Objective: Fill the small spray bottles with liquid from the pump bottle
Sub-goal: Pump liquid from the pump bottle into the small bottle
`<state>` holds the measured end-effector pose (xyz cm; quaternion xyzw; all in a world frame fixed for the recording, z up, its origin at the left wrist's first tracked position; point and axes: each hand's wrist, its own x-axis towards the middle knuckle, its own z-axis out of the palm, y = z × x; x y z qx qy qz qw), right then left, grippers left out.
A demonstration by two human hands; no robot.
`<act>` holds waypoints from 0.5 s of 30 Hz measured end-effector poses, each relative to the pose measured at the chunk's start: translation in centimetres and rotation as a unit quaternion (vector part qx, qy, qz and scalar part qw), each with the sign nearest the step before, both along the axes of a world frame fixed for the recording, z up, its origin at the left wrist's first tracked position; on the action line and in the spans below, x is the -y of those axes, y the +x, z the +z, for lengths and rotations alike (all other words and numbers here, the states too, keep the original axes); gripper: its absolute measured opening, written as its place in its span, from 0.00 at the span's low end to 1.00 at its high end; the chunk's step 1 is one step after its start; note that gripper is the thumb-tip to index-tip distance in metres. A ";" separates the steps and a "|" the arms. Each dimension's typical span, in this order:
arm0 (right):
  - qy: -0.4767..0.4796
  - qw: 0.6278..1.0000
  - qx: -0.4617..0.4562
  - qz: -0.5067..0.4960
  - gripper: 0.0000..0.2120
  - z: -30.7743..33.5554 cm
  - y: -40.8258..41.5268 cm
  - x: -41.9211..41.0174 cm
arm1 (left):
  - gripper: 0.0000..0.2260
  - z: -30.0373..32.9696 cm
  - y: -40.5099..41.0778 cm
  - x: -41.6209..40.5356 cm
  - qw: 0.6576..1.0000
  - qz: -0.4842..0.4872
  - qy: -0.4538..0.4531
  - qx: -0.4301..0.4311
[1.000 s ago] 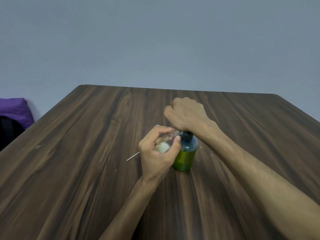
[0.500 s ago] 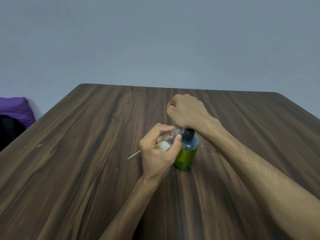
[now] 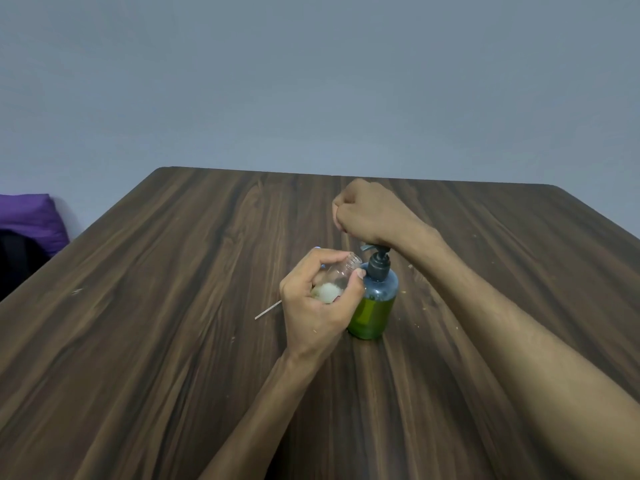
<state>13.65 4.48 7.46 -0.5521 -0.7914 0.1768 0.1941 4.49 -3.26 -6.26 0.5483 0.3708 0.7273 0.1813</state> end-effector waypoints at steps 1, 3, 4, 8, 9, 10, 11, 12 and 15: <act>0.009 1.000 0.009 -0.009 0.08 -0.3 0.0 0.1 | 0.08 0.1 0.0 0.1 1.000 0.001 0.001 -0.002; 0.054 0.998 0.031 -0.029 0.11 -0.6 -0.1 0.3 | 0.08 0.2 0.1 0.2 1.000 0.009 0.003 -0.006; 0.076 0.995 0.046 -0.039 0.13 -0.8 -0.1 0.4 | 0.08 0.2 0.1 0.2 1.000 0.013 0.002 -0.008; 0.122 0.989 0.063 -0.061 0.13 -1.7 -0.2 0.9 | 0.08 0.1 0.1 0.2 1.000 0.014 0.004 -0.013; 0.137 0.986 0.062 -0.066 0.13 -1.6 -0.2 1.0 | 0.08 0.1 0.0 0.2 1.000 0.016 0.004 -0.015; 0.147 0.985 0.058 -0.070 0.13 -1.3 -0.2 1.1 | 0.08 0.2 0.0 0.3 1.000 0.015 0.004 -0.015; 0.153 0.984 0.051 -0.073 0.14 -1.0 -0.2 1.1 | 0.08 0.2 0.0 0.3 1.000 0.013 0.006 -0.017; 0.154 0.984 0.045 -0.077 0.14 -0.7 -0.1 1.1 | 0.08 0.2 0.0 0.3 1.000 0.012 0.009 -0.019; 0.129 0.986 0.064 -0.080 0.13 -1.2 -0.1 1.0 | 0.08 0.2 0.1 0.2 1.000 0.013 0.011 -0.019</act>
